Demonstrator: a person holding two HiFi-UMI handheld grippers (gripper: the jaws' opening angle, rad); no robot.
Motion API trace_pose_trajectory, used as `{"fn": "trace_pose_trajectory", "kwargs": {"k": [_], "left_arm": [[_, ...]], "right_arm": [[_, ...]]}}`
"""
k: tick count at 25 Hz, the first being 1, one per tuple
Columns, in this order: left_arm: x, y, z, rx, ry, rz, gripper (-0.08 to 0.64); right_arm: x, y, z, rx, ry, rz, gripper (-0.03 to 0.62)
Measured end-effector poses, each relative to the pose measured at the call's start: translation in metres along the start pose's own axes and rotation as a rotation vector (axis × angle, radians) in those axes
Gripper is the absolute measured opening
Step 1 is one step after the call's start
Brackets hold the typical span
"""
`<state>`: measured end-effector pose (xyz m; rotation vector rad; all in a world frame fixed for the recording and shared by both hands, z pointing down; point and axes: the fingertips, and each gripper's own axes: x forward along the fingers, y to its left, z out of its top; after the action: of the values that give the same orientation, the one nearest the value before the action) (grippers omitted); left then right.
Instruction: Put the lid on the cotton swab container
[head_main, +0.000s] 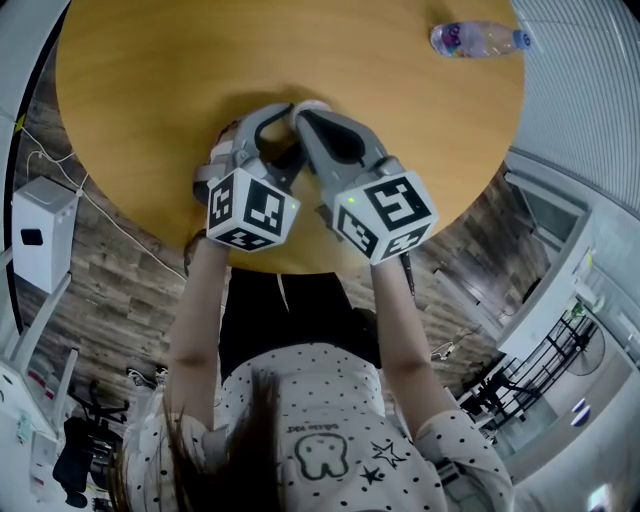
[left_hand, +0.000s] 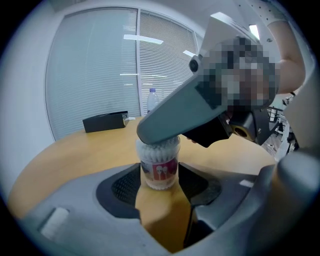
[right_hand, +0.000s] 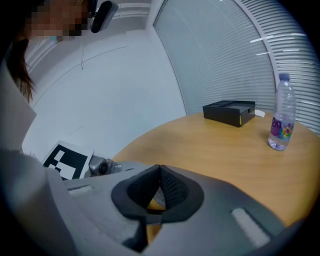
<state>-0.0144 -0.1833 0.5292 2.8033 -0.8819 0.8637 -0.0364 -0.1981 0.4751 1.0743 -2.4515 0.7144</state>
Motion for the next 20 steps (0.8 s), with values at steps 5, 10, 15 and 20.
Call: {"fn": "trace_pose_trajectory", "kwargs": {"k": [5,10,15,20], "left_arm": [[-0.012,0.001,0.001,-0.012,-0.009,0.009,0.247],[-0.024,0.003,0.001,-0.024,-0.013,0.022,0.233],[-0.037,0.004,0.004,-0.044,-0.023,0.040,0.218],[-0.051,0.008,0.013,-0.062,-0.047,0.066,0.185]], "right_arm": [[0.002,0.005,0.001,-0.075,0.012,0.008,0.003],[-0.004,0.007,0.012,-0.112,-0.039,-0.007,0.034],[-0.011,0.002,0.030,-0.124,-0.101,-0.040,0.032],[-0.021,-0.002,0.040,-0.135,-0.118,-0.063,0.005]]}}
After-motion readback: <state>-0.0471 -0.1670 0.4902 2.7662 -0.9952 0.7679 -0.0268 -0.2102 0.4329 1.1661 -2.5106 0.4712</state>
